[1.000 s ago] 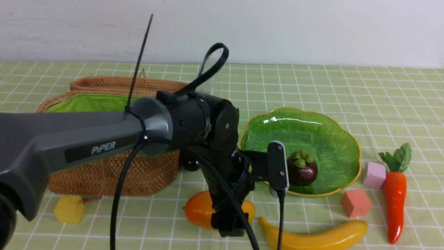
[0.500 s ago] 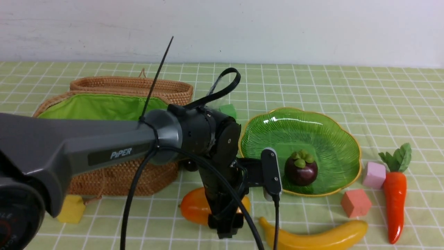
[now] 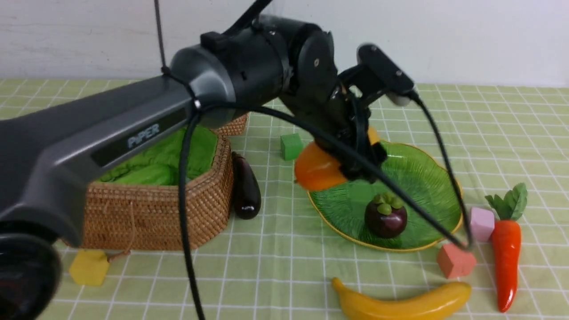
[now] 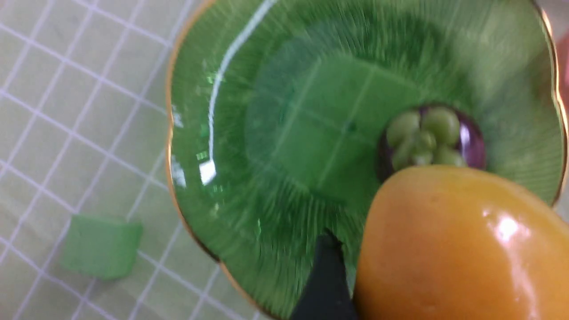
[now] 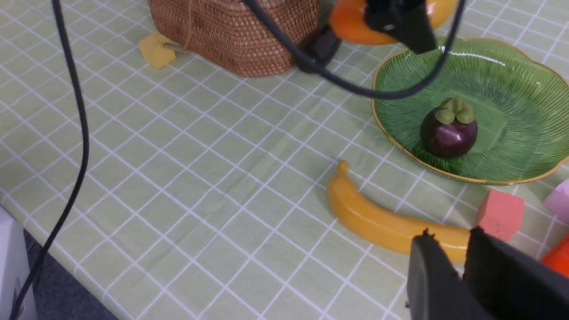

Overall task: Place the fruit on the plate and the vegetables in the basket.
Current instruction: Grab the mango with your left arm and place it on the right plate, then use the left arm to grab an eggplant and put it into the left basket

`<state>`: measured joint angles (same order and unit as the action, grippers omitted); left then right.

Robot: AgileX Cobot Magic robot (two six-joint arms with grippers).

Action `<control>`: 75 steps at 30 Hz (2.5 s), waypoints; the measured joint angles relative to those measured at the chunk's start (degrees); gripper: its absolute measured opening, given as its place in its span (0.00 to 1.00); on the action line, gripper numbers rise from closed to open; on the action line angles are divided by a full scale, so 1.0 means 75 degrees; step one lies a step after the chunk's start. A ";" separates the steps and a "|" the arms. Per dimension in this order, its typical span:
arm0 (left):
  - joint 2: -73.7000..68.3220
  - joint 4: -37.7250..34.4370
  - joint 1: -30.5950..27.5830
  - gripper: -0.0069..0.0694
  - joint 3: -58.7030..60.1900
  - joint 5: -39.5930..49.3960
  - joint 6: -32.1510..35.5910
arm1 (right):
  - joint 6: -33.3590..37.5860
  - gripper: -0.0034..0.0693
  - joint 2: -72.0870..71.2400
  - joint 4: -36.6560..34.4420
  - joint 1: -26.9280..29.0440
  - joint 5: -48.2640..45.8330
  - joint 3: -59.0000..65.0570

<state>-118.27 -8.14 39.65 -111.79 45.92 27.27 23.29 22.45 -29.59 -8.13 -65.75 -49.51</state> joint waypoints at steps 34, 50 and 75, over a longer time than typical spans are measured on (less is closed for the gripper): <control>-0.0455 -0.0501 0.0000 0.50 -0.1787 0.0764 -0.1937 | 0.0000 0.22 0.0000 -0.0039 0.0000 -0.0607 0.0000; 0.0344 0.2629 0.0408 0.07 -0.1006 0.3344 -0.5474 | 0.0000 0.22 0.0000 -0.0063 0.0000 -0.0836 0.0000; -0.1576 0.5010 -0.0310 0.78 -0.0449 0.2698 -0.6949 | 0.0000 0.22 0.0000 -0.0063 0.0000 -0.0907 0.0000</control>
<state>-130.09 29.44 37.32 -115.16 66.15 -24.85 23.29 22.45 -30.06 -8.13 -72.55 -49.51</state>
